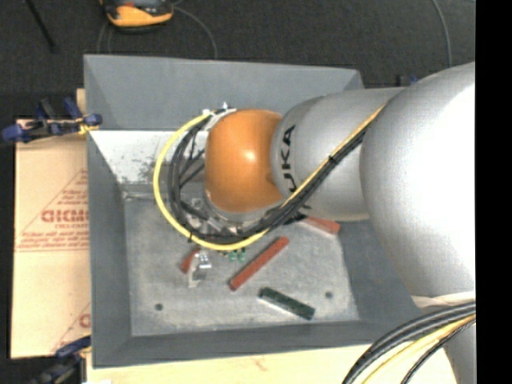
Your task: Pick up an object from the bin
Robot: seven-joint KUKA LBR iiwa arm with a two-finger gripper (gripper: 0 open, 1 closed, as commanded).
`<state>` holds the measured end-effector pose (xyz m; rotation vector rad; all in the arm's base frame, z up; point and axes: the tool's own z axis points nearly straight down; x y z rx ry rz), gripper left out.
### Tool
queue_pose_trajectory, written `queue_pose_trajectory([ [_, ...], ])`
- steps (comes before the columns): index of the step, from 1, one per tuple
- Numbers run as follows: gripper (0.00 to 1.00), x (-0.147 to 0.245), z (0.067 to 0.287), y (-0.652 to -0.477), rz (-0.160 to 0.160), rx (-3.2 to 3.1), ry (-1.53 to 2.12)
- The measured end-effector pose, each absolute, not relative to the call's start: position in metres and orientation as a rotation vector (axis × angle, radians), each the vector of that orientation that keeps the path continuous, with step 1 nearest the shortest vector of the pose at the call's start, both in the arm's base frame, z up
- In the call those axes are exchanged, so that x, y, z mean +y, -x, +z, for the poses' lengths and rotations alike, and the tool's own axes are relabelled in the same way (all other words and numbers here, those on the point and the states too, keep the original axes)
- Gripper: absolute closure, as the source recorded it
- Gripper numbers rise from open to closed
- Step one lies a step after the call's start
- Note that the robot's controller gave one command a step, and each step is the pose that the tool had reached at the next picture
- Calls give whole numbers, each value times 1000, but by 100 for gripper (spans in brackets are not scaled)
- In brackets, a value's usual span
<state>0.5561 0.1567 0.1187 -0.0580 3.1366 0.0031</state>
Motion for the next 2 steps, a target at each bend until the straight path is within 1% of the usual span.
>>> queue_pose_trajectory([
  [1,0,157,106,-546,4,3140,56],
  [2,0,139,96,-542,-3,3142,92],
])
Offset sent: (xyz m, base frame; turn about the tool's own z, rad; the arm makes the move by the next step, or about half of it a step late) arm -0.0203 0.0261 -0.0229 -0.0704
